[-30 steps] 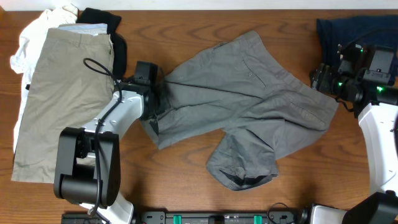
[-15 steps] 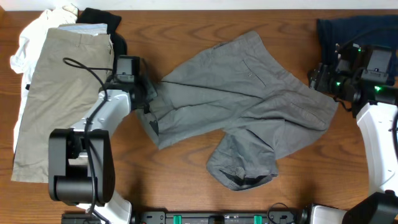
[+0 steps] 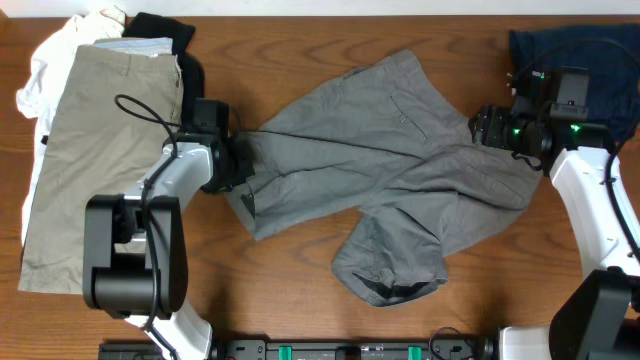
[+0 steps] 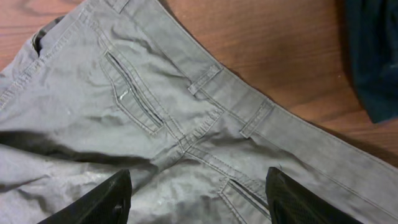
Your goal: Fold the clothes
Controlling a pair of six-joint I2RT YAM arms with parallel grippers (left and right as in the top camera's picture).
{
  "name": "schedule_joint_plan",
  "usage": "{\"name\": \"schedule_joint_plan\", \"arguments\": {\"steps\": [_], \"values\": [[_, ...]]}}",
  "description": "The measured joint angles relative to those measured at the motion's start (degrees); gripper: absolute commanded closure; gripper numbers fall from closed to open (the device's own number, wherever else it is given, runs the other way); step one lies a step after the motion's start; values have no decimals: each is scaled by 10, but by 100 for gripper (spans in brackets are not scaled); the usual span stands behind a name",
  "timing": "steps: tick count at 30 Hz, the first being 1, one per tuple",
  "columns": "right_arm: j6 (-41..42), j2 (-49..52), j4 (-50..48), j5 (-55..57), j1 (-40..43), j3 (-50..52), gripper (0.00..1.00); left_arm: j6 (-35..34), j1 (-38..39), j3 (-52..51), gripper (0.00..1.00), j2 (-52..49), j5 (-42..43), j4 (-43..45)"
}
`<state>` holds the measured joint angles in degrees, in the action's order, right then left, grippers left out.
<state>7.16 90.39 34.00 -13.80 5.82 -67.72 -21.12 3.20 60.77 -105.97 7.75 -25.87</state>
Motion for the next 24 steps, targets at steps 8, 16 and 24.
{"name": "schedule_joint_plan", "arguments": {"steps": [8, 16, 24], "values": [[0, 1, -4, -1, -2, 0, 33, 2, 0, 18, 94, -43, 4, 132], [1, 2, -10, -1, -5, 0, 33, 2, -2, 60, 94, -125, -25, 323], [2, 2, -43, -2, -15, 0, 32, 21, -24, 203, 72, -195, -46, 240]]}}
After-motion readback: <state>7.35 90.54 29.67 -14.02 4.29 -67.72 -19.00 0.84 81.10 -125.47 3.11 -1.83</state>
